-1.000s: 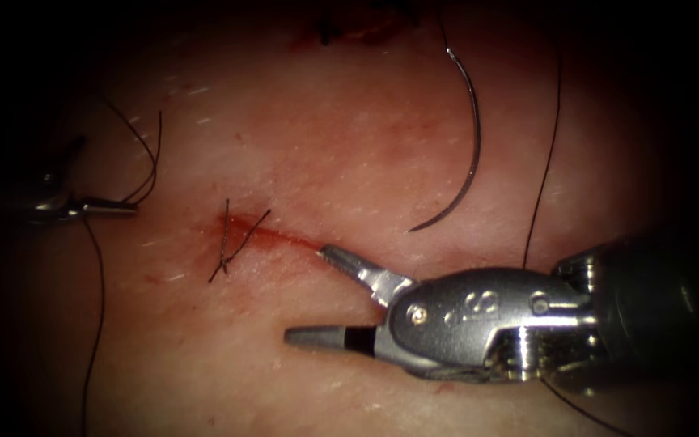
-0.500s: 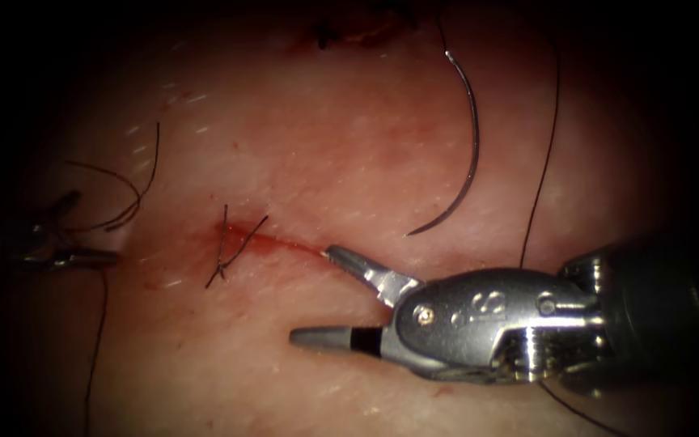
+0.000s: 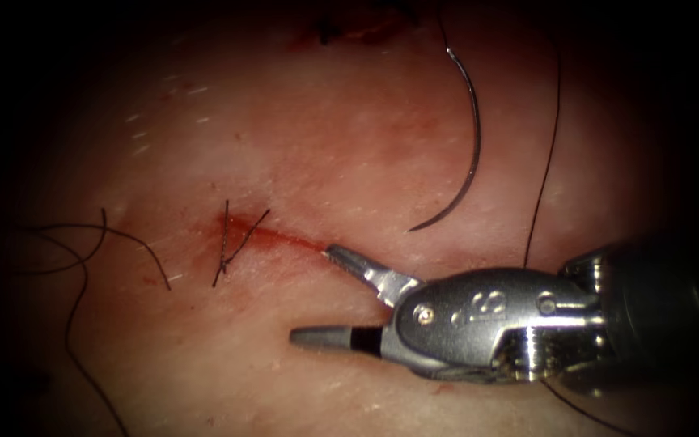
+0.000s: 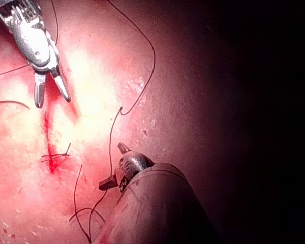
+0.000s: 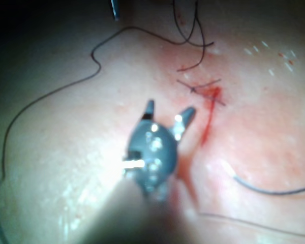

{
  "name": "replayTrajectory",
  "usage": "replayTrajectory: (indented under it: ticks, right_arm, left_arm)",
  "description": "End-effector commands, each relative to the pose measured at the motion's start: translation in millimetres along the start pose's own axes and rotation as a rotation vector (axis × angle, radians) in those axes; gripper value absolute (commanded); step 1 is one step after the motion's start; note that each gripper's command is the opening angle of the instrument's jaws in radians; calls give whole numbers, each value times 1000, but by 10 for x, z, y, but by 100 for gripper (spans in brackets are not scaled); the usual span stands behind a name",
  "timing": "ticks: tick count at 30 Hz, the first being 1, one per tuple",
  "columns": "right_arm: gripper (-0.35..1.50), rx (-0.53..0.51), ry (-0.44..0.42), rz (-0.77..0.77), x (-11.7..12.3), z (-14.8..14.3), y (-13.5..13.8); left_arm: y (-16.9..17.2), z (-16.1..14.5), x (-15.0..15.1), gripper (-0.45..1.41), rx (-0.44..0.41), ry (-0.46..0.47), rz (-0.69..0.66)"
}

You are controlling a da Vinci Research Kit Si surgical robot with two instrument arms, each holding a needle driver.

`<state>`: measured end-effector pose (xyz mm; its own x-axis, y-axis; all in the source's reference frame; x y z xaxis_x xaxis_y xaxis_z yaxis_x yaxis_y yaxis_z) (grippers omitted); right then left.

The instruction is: Wound Closure

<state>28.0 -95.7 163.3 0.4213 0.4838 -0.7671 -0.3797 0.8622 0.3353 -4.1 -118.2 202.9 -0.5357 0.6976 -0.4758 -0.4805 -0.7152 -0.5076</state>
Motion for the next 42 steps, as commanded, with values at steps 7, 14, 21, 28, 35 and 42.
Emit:
replayTrajectory:
  ticks: [7,14,21,28,35,42]
  right_arm:
    - [120,3,0,6,-2,6,-14]
    - [128,54,2,23,-1,-31,17]
    - [130,165,-13,28,-2,-76,58]
    - [118,234,-18,-31,4,-87,68]
    - [116,231,-11,-138,10,-98,74]
    - [121,215,-21,-180,12,-100,69]
  left_arm:
    - [63,58,77,89,-168,155,40]
    - [6,94,100,82,-230,261,61]
    - [-41,84,98,82,-306,268,80]
    - [-45,85,97,82,-393,418,250]
    - [-42,92,87,89,-438,458,283]
    - [-44,106,80,89,-427,426,300]
